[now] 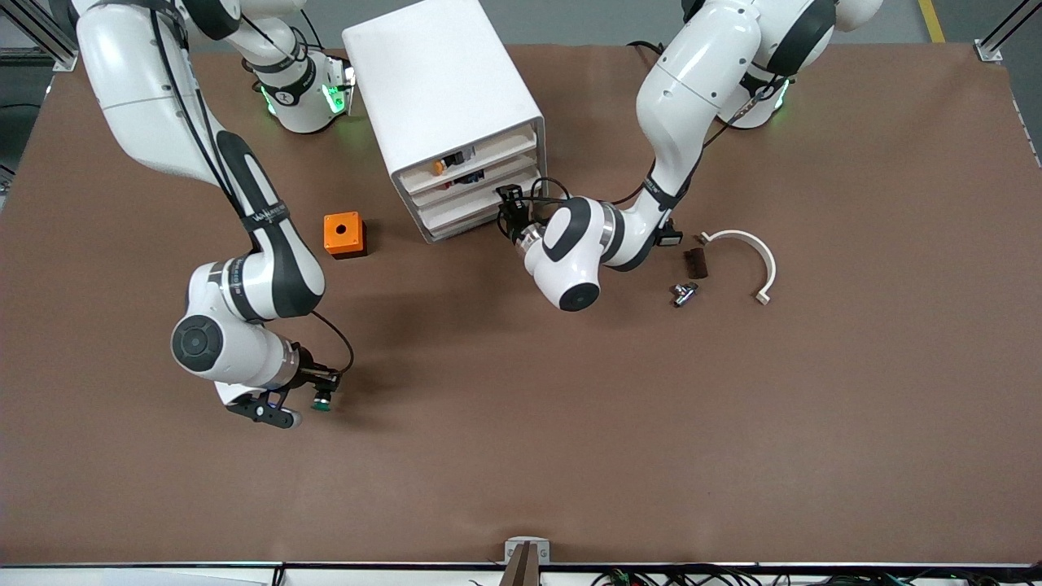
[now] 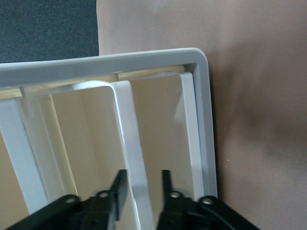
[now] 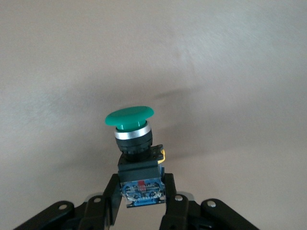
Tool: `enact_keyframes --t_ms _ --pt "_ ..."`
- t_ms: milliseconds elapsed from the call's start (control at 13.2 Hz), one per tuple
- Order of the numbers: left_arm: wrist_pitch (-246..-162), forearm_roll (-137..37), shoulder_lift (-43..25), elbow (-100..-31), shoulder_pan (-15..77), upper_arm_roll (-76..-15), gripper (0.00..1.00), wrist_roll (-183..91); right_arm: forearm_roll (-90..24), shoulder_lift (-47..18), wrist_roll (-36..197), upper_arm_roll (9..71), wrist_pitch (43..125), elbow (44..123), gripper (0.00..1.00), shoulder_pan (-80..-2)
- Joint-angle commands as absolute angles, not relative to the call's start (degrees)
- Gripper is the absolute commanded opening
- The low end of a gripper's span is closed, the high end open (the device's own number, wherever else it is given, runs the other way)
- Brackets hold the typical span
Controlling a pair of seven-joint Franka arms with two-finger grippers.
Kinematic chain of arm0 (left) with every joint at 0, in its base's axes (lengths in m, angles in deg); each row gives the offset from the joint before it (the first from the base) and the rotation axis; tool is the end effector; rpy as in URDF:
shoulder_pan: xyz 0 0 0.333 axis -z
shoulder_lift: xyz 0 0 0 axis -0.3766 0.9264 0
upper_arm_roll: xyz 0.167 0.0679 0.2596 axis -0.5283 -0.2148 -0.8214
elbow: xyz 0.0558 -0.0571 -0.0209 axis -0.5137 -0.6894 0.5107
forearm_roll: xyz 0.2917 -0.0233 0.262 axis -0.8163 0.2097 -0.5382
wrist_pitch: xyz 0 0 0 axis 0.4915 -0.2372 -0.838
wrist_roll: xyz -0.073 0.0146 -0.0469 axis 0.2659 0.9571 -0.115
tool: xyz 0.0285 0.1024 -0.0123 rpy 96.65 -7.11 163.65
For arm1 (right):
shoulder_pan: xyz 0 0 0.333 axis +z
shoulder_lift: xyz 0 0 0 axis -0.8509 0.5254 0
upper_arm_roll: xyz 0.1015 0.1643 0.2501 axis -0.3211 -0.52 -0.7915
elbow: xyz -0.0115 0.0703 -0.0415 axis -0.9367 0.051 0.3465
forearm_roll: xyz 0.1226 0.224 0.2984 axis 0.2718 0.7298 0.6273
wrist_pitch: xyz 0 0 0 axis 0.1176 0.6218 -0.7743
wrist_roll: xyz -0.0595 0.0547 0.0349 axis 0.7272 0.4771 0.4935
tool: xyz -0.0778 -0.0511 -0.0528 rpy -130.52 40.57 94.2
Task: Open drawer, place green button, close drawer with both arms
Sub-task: 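Pull the drawer open with the left gripper while the right gripper lifts the button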
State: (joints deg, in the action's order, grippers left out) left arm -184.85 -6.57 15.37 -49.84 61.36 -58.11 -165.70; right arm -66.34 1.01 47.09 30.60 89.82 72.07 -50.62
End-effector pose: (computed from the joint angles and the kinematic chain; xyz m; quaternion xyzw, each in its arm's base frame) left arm 0.4265 -0.5136 0.1600 -0.5056 -0.6917 0.4540 0.2445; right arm 0.6845 0.1363 0.2535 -0.9836 0.1681 0.0588 0.0278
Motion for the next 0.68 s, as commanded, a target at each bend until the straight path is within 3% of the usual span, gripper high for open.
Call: enact_keyframes --t_ms 0,227,605 --pt "-183.9 -5.8 15.5 -49.1 61.6 -58.6 0.01 -165.4 -66.1 -1.5 37.2 30.6 78.9 67.4 0.00 -49.3" --pt "-183.9 -6.8 15.5 -47.5 59.3 -59.4 0.00 -162.6 -65.5 -4.5 26.9 30.4 74.4 67.7 0.00 -48.3" --pt "-184.4 -7.3 16.9 -44.3 51.7 -60.3 0.03 -151.2 -61.7 -10.9 12.0 30.3 73.7 72.4 0.00 -43.9"
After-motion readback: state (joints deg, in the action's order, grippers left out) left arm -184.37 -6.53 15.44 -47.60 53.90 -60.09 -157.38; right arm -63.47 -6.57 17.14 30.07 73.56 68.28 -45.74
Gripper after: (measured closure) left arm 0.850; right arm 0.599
